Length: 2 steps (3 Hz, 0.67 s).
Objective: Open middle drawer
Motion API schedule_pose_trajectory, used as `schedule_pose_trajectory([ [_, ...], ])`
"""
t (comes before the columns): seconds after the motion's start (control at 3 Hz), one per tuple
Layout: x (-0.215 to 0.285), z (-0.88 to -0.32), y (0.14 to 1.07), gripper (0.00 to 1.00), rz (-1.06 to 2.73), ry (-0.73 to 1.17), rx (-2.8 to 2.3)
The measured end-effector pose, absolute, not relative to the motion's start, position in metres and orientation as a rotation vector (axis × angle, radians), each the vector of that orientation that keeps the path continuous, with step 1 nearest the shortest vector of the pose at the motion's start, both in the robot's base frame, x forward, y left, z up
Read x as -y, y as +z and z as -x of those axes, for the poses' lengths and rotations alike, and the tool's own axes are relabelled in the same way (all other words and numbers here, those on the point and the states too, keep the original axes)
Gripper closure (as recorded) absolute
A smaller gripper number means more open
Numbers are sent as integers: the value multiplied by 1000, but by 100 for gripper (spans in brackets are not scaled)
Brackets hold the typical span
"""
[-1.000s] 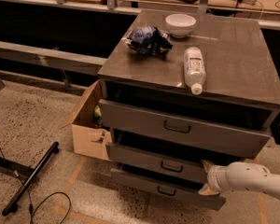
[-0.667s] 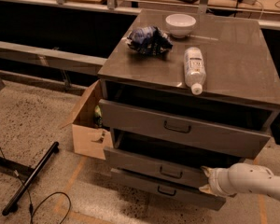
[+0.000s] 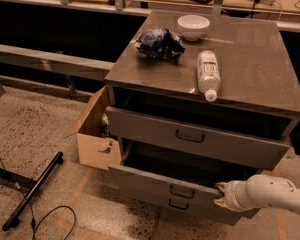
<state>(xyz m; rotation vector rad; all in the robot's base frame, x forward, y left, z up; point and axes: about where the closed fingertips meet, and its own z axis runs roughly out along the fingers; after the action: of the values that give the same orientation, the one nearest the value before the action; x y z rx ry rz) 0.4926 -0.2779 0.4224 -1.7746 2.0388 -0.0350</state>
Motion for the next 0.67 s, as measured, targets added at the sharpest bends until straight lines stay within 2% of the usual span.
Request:
schedule_pose_trajectory([
  [0.33, 278, -492, 425, 59, 1776, -34, -2039],
  [0.67, 274, -477, 459, 38, 1794, -19, -2035],
])
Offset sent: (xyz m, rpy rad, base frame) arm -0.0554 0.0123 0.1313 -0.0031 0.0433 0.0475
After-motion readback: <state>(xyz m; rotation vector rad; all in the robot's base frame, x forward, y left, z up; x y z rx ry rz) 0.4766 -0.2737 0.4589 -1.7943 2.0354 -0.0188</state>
